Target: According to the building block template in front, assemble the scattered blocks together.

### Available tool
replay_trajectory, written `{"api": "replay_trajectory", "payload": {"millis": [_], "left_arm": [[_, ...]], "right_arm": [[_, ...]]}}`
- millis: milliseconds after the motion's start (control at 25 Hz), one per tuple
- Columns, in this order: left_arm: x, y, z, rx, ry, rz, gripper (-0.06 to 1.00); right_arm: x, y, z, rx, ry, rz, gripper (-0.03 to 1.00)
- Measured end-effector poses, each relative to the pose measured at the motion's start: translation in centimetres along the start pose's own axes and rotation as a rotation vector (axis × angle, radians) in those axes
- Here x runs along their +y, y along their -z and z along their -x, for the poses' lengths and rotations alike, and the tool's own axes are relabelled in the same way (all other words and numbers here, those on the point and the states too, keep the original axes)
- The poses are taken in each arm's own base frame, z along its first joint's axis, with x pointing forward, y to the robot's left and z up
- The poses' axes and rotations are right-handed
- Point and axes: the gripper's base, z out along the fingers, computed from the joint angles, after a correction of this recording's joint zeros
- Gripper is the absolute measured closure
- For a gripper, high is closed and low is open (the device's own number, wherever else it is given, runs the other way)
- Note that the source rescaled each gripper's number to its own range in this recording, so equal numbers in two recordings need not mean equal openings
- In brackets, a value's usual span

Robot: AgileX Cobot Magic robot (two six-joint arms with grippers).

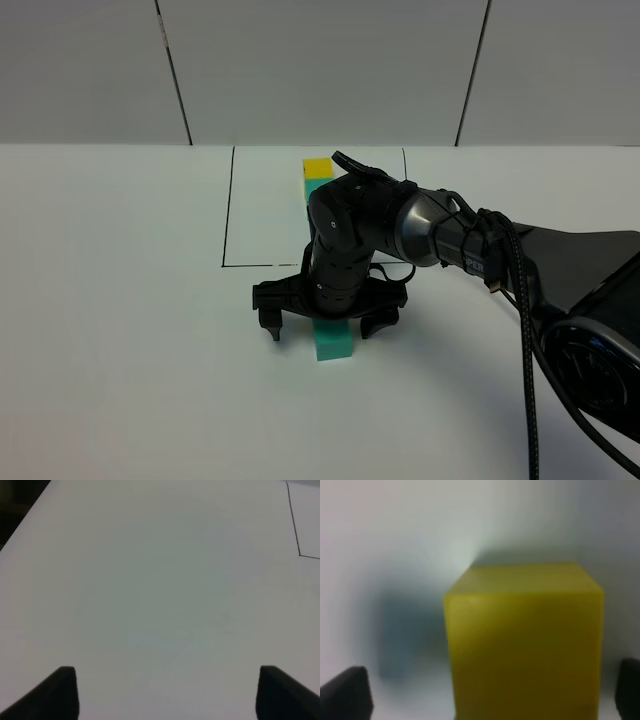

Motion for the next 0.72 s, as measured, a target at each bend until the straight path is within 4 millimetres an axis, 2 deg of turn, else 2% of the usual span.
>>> {"api": "replay_trajectory", "payload": {"millis": [440,720], "left_arm": [[0.0,0.0,0.0,0.0,0.0,0.0,0.34],[0.0,0.0,0.0,0.0,0.0,0.0,0.34]], "right_arm": [[0.1,0.5,0.0,0.031,0.003,-0.018,-0.03],[1.7,4.2,1.9,-0.019,0.012,0.023,-0.03]]}}
